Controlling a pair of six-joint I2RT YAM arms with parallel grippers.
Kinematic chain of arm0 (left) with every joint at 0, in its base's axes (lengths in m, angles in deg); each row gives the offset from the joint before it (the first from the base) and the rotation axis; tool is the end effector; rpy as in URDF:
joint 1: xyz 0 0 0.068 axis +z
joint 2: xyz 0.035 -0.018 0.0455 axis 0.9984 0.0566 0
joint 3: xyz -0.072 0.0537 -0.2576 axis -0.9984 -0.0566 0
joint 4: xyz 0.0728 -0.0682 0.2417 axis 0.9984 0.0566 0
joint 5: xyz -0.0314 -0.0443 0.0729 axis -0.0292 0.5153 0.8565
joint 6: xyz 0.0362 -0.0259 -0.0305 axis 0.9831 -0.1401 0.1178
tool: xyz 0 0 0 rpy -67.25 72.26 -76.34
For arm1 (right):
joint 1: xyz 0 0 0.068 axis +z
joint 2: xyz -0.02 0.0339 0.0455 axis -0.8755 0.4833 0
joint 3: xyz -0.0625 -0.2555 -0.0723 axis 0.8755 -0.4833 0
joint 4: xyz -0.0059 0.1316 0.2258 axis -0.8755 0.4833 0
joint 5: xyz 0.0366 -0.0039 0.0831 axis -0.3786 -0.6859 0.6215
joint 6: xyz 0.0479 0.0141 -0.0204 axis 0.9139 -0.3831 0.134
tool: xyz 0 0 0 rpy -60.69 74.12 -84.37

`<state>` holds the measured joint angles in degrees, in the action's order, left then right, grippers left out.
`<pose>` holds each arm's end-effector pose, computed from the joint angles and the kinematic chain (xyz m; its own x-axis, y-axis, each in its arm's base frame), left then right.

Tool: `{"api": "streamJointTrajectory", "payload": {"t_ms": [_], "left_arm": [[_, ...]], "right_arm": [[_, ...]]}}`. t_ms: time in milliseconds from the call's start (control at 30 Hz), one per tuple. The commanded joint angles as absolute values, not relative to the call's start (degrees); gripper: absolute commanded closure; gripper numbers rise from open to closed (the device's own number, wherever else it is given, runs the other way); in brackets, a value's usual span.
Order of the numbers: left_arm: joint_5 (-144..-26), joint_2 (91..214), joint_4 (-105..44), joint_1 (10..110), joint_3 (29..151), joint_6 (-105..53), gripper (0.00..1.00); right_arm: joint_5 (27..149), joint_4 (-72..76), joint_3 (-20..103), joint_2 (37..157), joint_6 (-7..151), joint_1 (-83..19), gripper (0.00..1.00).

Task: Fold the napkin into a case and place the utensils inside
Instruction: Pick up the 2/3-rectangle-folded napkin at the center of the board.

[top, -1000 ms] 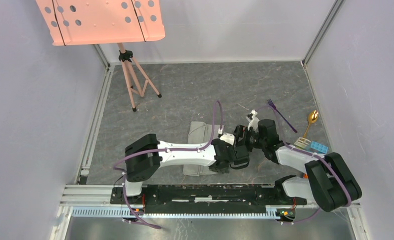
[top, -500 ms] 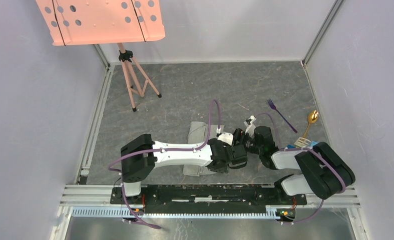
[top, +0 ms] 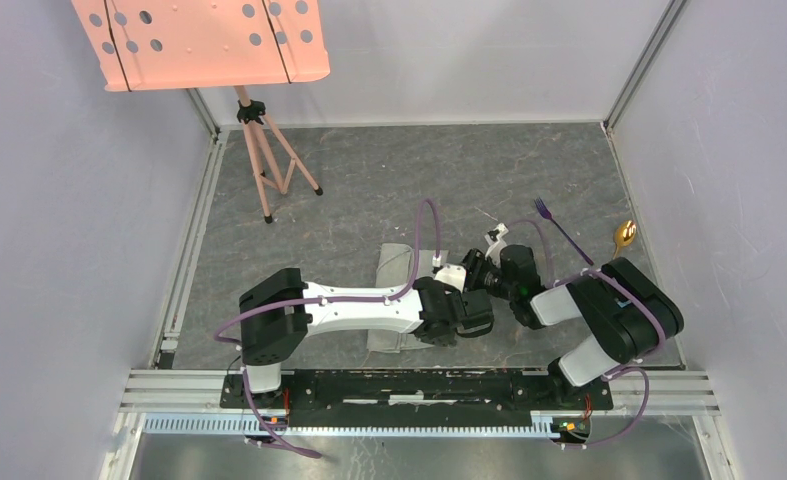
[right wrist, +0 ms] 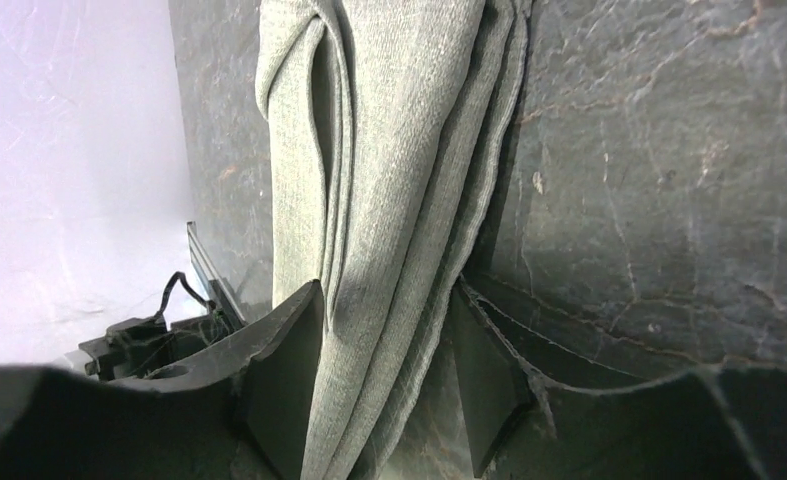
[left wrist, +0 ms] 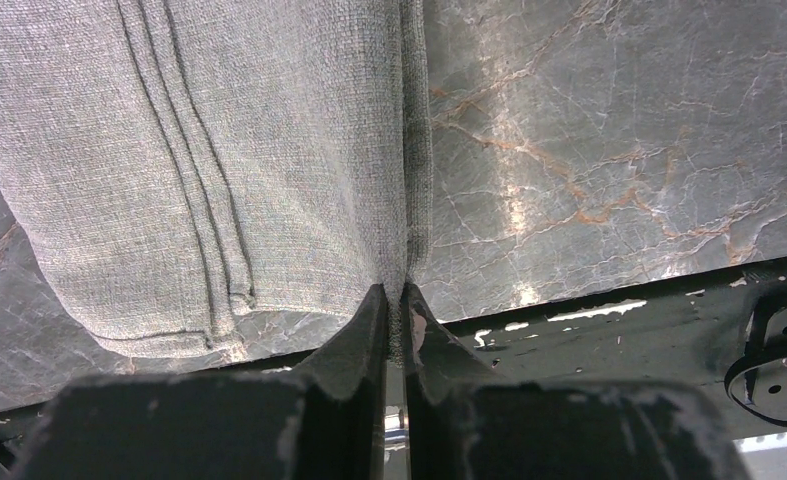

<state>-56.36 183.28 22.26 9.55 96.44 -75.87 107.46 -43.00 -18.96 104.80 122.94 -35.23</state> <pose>0.0918 -0.3482 0.2036 -0.8939 0.2038 -0.3992 0.2316 0.9726 -0.0221 0.2021 0.1161 0.1070 -0.8669 0.4157 -0.2752 -0.0267 0.5125 0.8583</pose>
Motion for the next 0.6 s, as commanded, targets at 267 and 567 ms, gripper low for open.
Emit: {"api": "streamJointTrajectory", "payload": {"t_ms": [267,567], "left_arm": [[-57.8,181.2,18.2,9.7,95.4,-75.1,0.98],[-66.9,177.0,4.3,10.8,89.3,-71.0,0.68]], "right_arm": [[101.7,-44.8,-15.2,107.9,119.6,-35.3,0.77],[102.3,-41.0,-13.7,107.1,110.3,-35.3,1.0]]}}
